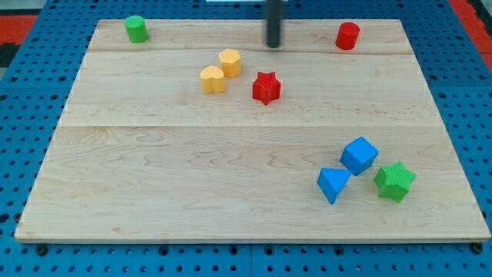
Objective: Drag the red circle towards left
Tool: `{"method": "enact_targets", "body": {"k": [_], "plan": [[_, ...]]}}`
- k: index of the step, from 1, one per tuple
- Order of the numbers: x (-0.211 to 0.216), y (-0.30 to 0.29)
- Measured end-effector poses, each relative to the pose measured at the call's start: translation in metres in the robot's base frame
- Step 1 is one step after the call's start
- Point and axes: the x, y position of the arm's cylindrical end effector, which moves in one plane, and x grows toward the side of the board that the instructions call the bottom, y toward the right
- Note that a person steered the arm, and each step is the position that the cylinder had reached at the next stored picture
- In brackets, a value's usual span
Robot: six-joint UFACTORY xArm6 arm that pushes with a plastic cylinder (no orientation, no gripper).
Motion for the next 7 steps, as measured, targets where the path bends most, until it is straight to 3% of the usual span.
{"method": "enact_targets", "body": {"k": [1, 2, 3, 4, 6, 7], "plan": [[0.020, 0.070], [0.006, 0.125], [-0.026, 0.105], [-0.030, 0.053], [0.018, 0.032], [-0.009, -0.035]]}}
